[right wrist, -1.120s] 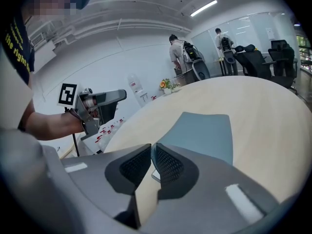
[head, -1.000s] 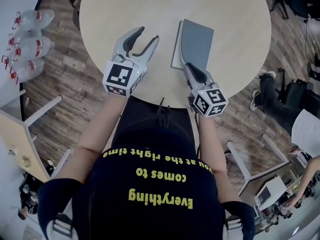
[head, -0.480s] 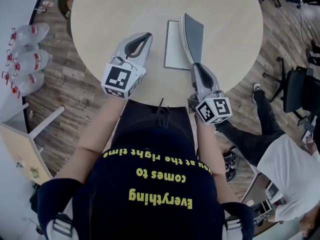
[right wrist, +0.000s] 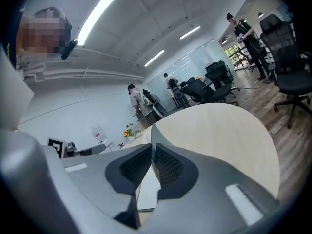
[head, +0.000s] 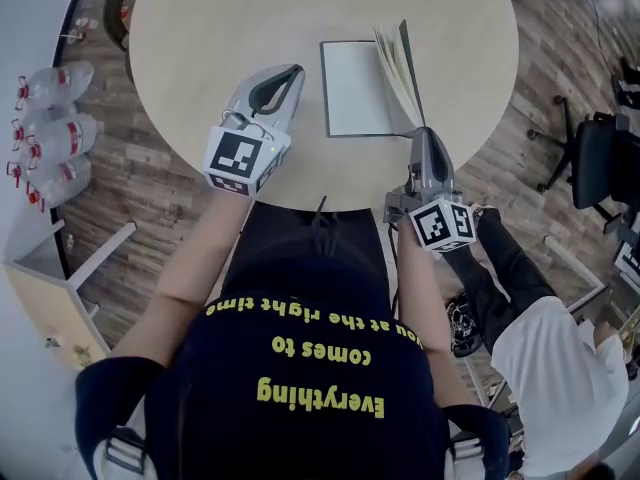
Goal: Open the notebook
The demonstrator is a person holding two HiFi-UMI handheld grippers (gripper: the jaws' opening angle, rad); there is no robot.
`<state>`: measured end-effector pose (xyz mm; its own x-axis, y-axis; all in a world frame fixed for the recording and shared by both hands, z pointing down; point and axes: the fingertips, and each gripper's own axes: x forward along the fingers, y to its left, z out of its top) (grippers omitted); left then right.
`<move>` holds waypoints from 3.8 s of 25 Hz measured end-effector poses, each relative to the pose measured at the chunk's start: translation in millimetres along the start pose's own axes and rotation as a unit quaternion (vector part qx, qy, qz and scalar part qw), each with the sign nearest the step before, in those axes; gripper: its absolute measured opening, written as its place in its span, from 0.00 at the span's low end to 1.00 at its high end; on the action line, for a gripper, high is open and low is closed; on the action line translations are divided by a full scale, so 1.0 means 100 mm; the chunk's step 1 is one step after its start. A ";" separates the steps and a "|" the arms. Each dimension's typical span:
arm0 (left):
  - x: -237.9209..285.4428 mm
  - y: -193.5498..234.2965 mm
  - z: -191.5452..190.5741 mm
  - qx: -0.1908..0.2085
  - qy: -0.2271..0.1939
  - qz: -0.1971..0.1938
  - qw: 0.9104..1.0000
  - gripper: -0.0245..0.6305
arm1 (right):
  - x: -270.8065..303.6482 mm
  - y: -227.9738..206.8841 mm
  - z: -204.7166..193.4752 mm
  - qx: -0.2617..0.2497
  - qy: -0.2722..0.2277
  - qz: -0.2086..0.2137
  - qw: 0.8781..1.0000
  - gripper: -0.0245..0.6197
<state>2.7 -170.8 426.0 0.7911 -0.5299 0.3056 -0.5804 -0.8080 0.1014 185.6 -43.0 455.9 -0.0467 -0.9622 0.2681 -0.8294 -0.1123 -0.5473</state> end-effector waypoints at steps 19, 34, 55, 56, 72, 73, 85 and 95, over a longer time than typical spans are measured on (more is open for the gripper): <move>0.12 -0.08 -0.09 0.002 0.020 0.001 1.000 0.04 | -0.11 -1.23 -0.01 0.120 0.009 -0.126 0.985 0.09; 0.12 -0.07 -0.18 -0.008 0.027 0.002 1.000 0.04 | -0.20 -1.52 -0.63 0.148 0.088 -0.188 0.967 0.10; 0.11 -0.03 -0.18 -0.007 0.028 -0.002 1.000 0.04 | -0.18 -1.59 -0.71 0.068 0.143 -0.226 0.961 0.12; 0.10 -0.03 -0.18 -0.007 0.028 -0.002 1.000 0.04 | -0.18 -1.59 -0.72 0.061 0.146 -0.228 0.961 0.12; 0.04 -0.01 -0.13 -0.006 0.020 0.005 1.000 0.04 | -0.33 -1.67 -0.76 0.004 0.181 -0.267 0.946 0.13; 0.03 -0.01 -0.13 -0.006 0.018 0.007 1.000 0.04 | -0.35 -1.67 -0.74 0.001 0.179 -0.267 0.947 0.13; -0.03 -0.03 -0.01 0.003 0.004 0.014 1.000 0.04 | -0.29 -1.46 -0.23 -0.042 0.130 -0.248 0.959 0.12; -0.12 0.03 0.23 0.010 -0.023 0.025 0.999 0.04 | -0.04 -0.73 0.51 -0.108 0.057 -0.170 0.978 0.10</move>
<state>-3.6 -173.0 400.6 0.7696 -0.5806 0.2656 -0.6157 -0.7850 0.0681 274.8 -43.9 454.4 0.1998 -0.8433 0.4989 -0.9060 -0.3529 -0.2337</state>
